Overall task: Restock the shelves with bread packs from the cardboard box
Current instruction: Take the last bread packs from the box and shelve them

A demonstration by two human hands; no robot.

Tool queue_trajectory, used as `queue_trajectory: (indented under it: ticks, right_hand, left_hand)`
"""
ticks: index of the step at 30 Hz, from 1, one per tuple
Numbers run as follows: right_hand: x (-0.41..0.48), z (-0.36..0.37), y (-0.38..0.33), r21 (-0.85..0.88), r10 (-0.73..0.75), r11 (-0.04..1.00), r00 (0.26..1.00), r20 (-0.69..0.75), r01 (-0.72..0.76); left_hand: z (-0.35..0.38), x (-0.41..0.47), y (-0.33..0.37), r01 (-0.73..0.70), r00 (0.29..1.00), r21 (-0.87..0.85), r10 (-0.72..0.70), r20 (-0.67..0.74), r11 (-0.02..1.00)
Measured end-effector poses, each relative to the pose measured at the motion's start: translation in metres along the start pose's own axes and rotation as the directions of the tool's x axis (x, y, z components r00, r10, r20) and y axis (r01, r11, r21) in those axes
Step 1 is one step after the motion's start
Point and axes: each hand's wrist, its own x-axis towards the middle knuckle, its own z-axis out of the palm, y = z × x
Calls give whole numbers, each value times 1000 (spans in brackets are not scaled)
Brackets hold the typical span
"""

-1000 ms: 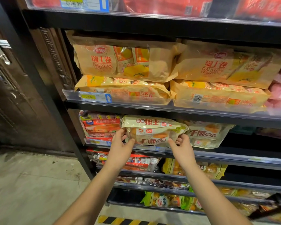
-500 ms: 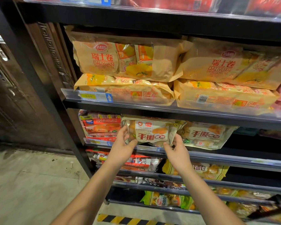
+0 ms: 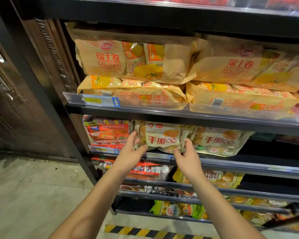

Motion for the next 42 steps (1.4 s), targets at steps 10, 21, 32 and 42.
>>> queue_trajectory:
  ticks: [10,21,32,42]
  right_hand:
    - [3,-6,5,-22,-21,1000,999,41,22]
    - [5,-6,17,-21,-16,1000,1000,-19,16]
    - [-15,-43,6,-312,-124,942,992,17,123]
    - [-67,-87,-31,-550,-389,762,921,33,342]
  left_hand:
    - [3,5,-4,-6,1000,-1,6,-21,1000]
    - [5,-1,-12,-31,999,86,34,-33,996]
    - [2,-30,19,-236,971,536,220,94,811]
    - [8,-59,57,-443,867,819,408,288,365]
